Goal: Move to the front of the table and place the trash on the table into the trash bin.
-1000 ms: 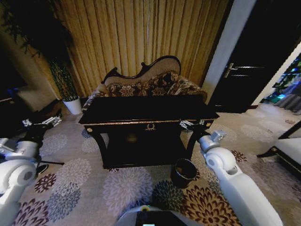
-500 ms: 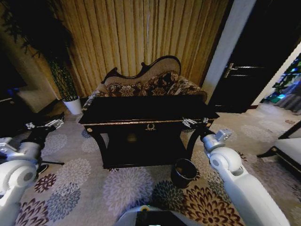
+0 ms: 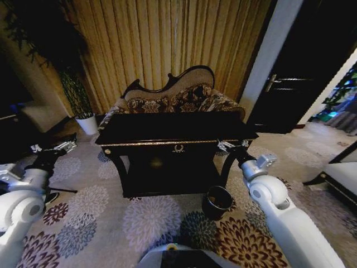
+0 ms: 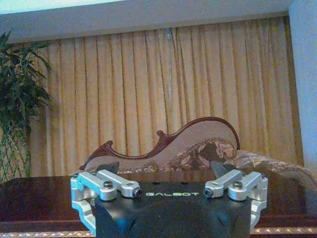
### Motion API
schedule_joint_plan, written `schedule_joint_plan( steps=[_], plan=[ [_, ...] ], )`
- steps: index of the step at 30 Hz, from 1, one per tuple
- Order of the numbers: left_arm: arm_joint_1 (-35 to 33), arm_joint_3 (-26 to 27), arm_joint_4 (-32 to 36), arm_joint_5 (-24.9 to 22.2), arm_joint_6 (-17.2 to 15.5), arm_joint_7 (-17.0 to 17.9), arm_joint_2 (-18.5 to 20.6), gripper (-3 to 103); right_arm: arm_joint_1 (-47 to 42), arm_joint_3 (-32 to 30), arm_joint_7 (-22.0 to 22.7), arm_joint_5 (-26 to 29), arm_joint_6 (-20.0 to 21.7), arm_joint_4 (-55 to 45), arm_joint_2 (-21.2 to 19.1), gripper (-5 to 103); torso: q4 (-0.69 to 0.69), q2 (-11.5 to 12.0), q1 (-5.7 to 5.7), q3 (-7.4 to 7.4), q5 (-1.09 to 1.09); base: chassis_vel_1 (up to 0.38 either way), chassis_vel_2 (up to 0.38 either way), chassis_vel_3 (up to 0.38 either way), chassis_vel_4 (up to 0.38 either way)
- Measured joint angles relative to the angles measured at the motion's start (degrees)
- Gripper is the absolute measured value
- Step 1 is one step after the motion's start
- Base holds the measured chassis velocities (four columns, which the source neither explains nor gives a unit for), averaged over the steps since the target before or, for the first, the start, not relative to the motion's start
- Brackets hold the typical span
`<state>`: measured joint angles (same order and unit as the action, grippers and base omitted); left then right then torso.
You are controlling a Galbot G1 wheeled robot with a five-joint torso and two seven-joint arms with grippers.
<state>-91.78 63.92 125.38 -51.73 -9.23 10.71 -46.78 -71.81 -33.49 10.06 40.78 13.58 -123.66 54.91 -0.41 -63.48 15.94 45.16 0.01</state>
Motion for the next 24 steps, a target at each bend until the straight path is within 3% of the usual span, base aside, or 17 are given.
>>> schedule_joint_plan(
  steps=[24],
  plan=[
    [-0.9, 1.54, 0.74, -0.06, 0.24, -0.16, -0.17, 100, -2.19, -4.13, -0.4, 0.98, -0.24, 0.32, -0.67, 100, 0.0, -0.01, -0.01, -0.01, 0.0, 0.141, -0.135, -0.141, 0.13]
  ],
)
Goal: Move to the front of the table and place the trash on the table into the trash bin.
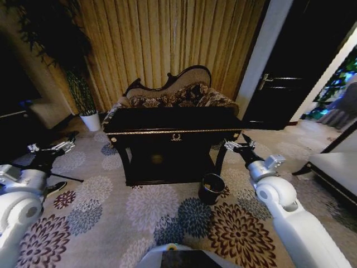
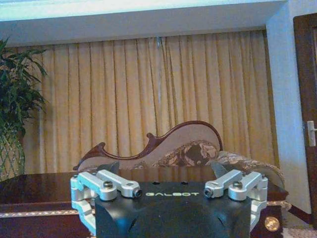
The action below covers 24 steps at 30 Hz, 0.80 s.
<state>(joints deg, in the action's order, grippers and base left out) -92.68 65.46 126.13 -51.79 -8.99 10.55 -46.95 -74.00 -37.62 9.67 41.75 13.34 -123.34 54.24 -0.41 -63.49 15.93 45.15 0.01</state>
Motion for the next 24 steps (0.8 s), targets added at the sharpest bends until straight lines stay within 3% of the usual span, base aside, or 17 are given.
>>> schedule_joint_plan(
  steps=[24],
  plan=[
    [0.14, 0.45, -0.22, 0.0, 0.14, -0.22, -0.75, 100, -0.2, -0.2, -0.11, 0.0, -0.4, 1.02, -0.82, 100, -0.01, 0.01, 0.02, 0.01, -0.02, 0.136, -0.142, -0.138, 0.138]
  ],
)
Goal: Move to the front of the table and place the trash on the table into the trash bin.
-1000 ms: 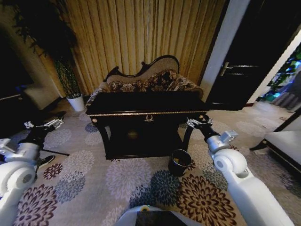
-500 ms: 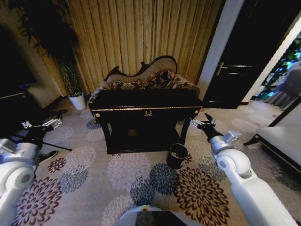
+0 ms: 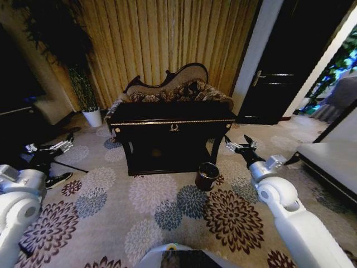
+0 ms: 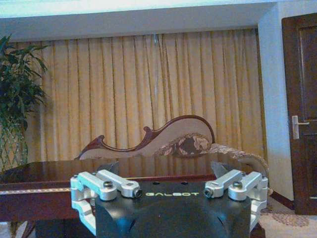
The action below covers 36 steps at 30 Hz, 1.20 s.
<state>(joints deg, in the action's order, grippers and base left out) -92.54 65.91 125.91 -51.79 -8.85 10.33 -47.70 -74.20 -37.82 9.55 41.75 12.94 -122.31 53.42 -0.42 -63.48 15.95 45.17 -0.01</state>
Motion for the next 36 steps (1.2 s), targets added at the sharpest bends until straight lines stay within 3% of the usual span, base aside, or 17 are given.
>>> schedule_joint_plan(
  steps=[11, 36],
  plan=[
    [2.09, -4.11, 0.39, 3.19, 0.82, -0.58, -5.92, 100, -0.34, -0.22, -0.02, -0.04, -0.08, 0.27, -0.3, 100, 0.01, 0.0, 0.0, 0.0, 0.02, 0.121, -0.127, -0.125, 0.131],
    [1.03, -4.13, 0.78, 4.62, 1.81, -1.49, -7.33, 100, -0.81, 0.72, -0.11, -1.03, -1.19, 0.27, 0.46, 100, 0.01, -0.01, -0.01, -0.01, 0.02, 0.096, -0.105, -0.097, 0.097]
  ],
)
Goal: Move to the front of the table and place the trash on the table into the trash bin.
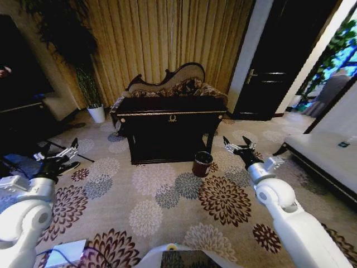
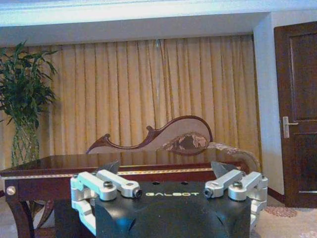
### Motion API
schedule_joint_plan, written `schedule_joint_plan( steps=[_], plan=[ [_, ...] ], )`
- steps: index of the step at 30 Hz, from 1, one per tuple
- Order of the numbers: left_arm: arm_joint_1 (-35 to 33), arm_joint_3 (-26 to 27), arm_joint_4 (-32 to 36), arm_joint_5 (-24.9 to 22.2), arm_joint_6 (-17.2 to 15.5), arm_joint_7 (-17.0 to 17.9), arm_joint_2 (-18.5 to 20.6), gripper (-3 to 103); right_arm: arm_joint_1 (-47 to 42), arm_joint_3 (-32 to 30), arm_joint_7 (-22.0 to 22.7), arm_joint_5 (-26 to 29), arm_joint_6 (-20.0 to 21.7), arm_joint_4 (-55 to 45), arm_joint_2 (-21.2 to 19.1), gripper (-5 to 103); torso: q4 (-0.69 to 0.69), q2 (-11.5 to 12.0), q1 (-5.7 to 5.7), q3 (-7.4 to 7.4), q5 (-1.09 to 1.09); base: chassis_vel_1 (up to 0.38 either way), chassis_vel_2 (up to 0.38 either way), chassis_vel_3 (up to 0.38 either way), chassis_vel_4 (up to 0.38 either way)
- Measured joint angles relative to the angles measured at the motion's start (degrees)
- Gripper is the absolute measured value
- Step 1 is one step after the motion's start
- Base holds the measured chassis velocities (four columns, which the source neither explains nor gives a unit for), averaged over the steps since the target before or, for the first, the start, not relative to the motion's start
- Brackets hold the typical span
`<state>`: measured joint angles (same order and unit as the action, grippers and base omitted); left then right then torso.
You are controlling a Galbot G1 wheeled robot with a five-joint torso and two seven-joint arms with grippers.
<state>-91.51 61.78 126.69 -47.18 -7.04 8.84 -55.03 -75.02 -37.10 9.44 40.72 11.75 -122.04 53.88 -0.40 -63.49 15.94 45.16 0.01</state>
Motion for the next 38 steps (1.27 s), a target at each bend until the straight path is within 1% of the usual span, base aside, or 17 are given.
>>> schedule_joint_plan(
  steps=[7, 10, 12, 13, 16, 21, 23, 25, 28, 34, 38],
  plan=[
    [-0.16, -0.19, -0.01, 0.76, 0.0, 0.26, -0.2, 100, -0.56, -0.44, 0.08, -0.88, -0.04, 0.26, 0.45, 100, -0.01, 0.01, 0.02, 0.01, -0.01, 0.0, 0.0, 0.0, 0.0],
    [-0.37, -0.26, -0.06, 1.7, 0.0, 0.61, -0.42, 100, -0.79, -0.56, 0.55, -2.32, -0.03, 0.55, 0.98, 100, 0.0, 0.01, 0.01, 0.01, 0.0, 0.0, 0.0, 0.0, 0.0],
    [-0.51, -0.26, -0.05, 1.86, -0.01, 0.68, -0.46, 100, -0.91, -0.65, 1.38, -3.63, 0.22, 0.79, 1.34, 100, 0.0, 0.01, 0.02, 0.01, 0.0, 0.0, 0.0, 0.0, 0.0],
    [-0.51, -0.27, -0.02, 1.89, 0.0, 0.69, -0.47, 100, -1.07, -0.74, 2.57, -4.85, 0.65, 1.02, 1.8, 100, -0.01, 0.02, 0.02, 0.01, -0.01, 0.0, 0.0, 0.0, 0.0],
    [-0.44, -0.42, 0.11, 1.78, 0.08, 0.54, -0.47, 100, -1.39, -1.08, 3.11, -5.4, 1.18, 1.06, 2.21, 100, -0.01, 0.01, 0.01, 0.01, -0.01, 0.0, 0.0, 0.0, 0.0],
    [-0.39, -1.32, 0.67, 0.99, 0.59, 0.47, -0.94, 100, -1.75, -2.0, 3.34, -5.35, 1.85, 0.62, 2.62, 100, -0.01, 0.01, 0.02, 0.01, -0.01, 0.0, 0.0, 0.0, 0.0],
    [-0.46, -1.99, 0.89, 0.85, 0.98, 0.05, -1.33, 100, -1.92, -2.64, 3.16, -4.27, 2.58, 0.02, 2.73, 100, -0.01, 0.02, 0.02, 0.01, -0.01, 0.0, 0.0, 0.0, 0.0],
    [-0.47, -2.27, 0.89, 0.96, 1.31, -0.31, -1.4, 100, -1.99, -2.82, 3.0, -3.93, 2.73, -0.17, 2.78, 100, 0.0, 0.01, 0.01, 0.01, -0.01, 0.0, 0.0, 0.0, 0.0],
    [-0.35, -3.01, 0.77, 1.75, 1.77, -0.96, -1.37, 100, -2.69, -3.55, 1.58, -3.59, 2.95, -0.71, 2.95, 100, -0.01, 0.01, 0.01, 0.01, -0.01, 0.0, 0.0, 0.0, 0.0],
    [-0.29, -3.24, 0.77, 1.83, 1.78, -1.4, -1.01, 100, -2.98, -4.14, 1.18, -2.74, 3.11, -1.07, 2.99, 100, -0.01, 0.01, 0.01, 0.0, -0.01, 0.0, 0.0, 0.0, 0.0],
    [-0.43, -3.32, 0.75, 1.83, 2.22, -2.37, -0.92, 100, -2.87, -4.22, 1.17, -2.22, 3.14, -1.25, 2.9, 100, 0.0, 0.01, 0.01, 0.01, -0.01, 0.0, 0.0, 0.0, 0.0]
  ],
)
